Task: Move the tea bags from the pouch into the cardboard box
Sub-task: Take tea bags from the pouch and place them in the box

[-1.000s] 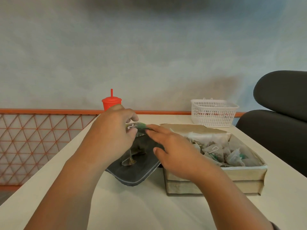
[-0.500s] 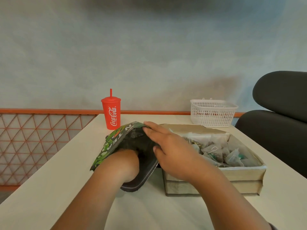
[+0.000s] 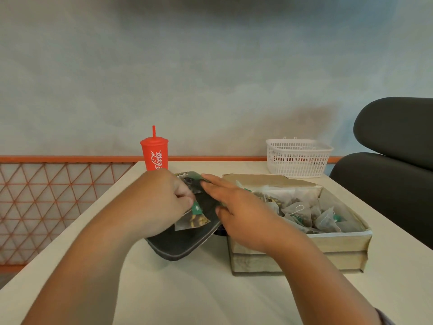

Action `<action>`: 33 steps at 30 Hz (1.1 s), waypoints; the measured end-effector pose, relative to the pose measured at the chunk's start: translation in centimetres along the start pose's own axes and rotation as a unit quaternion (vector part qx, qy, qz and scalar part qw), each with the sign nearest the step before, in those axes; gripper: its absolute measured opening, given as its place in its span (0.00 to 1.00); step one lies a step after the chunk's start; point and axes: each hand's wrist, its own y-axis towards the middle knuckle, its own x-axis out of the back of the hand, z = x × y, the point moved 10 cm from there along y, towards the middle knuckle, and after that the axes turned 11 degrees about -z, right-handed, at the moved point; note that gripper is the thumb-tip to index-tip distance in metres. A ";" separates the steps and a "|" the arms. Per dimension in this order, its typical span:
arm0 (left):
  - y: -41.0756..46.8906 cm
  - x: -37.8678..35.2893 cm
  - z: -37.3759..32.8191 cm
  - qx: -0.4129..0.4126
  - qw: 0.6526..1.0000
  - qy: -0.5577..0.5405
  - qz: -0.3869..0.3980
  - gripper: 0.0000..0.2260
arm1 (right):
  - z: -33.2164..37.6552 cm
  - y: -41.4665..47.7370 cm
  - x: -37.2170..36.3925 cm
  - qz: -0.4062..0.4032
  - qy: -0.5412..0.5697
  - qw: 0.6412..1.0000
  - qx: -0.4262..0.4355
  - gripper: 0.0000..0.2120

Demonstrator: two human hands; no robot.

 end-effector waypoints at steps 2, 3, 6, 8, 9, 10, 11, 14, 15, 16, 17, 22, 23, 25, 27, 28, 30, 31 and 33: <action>-0.2 1.6 0.3 0.015 0.998 -0.055 -0.034 0.08 | -0.2 -0.1 -0.7 0.027 0.009 1.000 -0.008 0.26; -0.2 2.0 0.5 0.022 0.995 -0.080 -0.048 0.09 | -0.2 -0.3 -0.9 0.043 0.006 0.999 -0.008 0.25; 0.1 2.5 1.0 0.029 0.987 -0.143 -0.071 0.10 | -0.1 -0.6 -1.6 0.084 -0.007 0.996 0.005 0.21; 0.3 2.6 1.3 0.028 0.981 -0.174 -0.081 0.10 | 0.0 -0.7 -1.6 0.090 0.006 0.996 0.006 0.18; 0.4 2.5 1.3 0.027 0.978 -0.190 -0.085 0.09 | 0.0 -0.6 -1.5 0.082 0.025 0.996 -0.001 0.17; 0.5 2.5 1.4 0.024 0.974 -0.207 -0.088 0.09 | -0.2 -0.5 -1.1 0.067 0.048 0.996 -0.012 0.15; 0.6 2.4 1.5 0.022 0.970 -0.225 -0.090 0.10 | -0.3 -0.4 -0.6 0.046 0.072 0.996 -0.024 0.14; 1.0 1.8 2.0 0.039 0.957 -0.275 -0.085 0.12 | -0.6 0.1 1.5 -0.048 0.160 0.985 -0.042 0.09; 1.1 1.4 2.1 0.048 0.953 -0.289 -0.076 0.12 | -0.5 0.2 2.2 -0.080 0.194 0.977 -0.041 0.08; 1.1 1.0 2.2 0.058 0.950 -0.300 -0.066 0.12 | -0.5 0.2 2.8 -0.105 0.221 0.969 -0.042 0.09; 1.2 0.6 2.2 0.067 0.947 -0.310 -0.057 0.11 | -0.5 0.2 3.3 -0.123 0.237 0.963 -0.044 0.10; 1.1 -0.3 1.7 0.075 0.942 -0.325 -0.041 0.09 | -0.1 0.0 4.6 -0.164 0.232 0.958 -0.034 0.10; 1.0 -0.4 1.7 0.076 0.943 -0.320 -0.042 0.09 | -0.2 0.0 4.8 -0.168 0.230 0.958 -0.033 0.10; 1.1 -0.6 1.8 0.076 0.950 -0.300 -0.040 0.08 | -0.4 0.0 5.2 -0.179 0.229 0.956 -0.033 0.10; 1.2 -0.8 1.9 0.072 0.956 -0.282 -0.032 0.08 | -0.8 -0.1 5.8 -0.196 0.242 0.949 -0.040 0.09; 1.3 -1.0 2.1 0.071 0.961 -0.267 -0.025 0.07 | -1.2 -0.1 6.1 -0.206 0.252 0.944 -0.050 0.09; 1.3 -1.7 2.4 0.061 0.977 -0.204 -0.002 0.05 | -2.3 -0.2 6.5 -0.221 0.255 0.938 -0.080 0.08; 1.3 -2.2 2.5 0.048 0.987 -0.152 0.020 0.05 | -2.9 -0.2 6.7 -0.223 0.243 0.939 -0.094 0.07; 0.9 -3.6 2.7 0.022 0.994 -0.055 0.089 0.12 | -3.9 -0.2 6.9 -0.215 0.209 0.947 -0.114 0.08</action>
